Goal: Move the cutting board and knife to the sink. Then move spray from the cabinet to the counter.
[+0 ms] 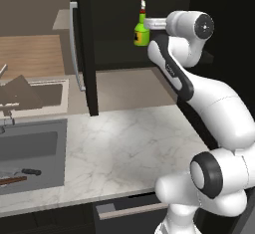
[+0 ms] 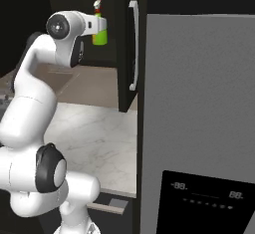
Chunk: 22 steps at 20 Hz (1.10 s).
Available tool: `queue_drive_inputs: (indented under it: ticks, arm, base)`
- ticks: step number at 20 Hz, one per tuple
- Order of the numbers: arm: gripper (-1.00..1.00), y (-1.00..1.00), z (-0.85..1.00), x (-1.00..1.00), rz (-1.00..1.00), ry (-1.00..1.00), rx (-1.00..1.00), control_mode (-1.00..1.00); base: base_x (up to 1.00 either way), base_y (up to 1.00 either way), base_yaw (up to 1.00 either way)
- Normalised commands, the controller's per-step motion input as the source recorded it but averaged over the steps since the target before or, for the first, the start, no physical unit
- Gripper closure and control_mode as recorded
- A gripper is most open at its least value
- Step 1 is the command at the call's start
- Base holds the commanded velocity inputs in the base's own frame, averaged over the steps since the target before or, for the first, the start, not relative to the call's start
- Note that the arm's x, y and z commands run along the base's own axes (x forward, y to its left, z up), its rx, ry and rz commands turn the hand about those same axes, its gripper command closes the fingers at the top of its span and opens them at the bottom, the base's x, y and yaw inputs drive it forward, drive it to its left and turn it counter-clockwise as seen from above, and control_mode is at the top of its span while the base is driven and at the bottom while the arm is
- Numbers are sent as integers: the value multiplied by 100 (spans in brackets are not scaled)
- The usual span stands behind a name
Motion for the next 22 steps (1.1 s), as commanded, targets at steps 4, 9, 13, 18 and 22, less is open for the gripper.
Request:
queue_drive_inputs:
  ticks: [4, 9, 13, 18, 22]
  arm:
    - [-100, 0, 0, 36, 0, 0, 0, -100]
    - [-100, 0, 0, 32, 0, 0, 0, -100]
    - [-100, 0, 0, 30, 0, 0, 0, -100]
    - [-100, 0, 0, 28, 0, 0, 0, -100]
    - [-100, 0, 0, 31, 0, 0, 0, -100]
  base:
    - [0, 0, 0]
    - [0, 0, 0]
    - [0, 0, 0]
    - [0, 0, 0]
    - [0, 0, 0]
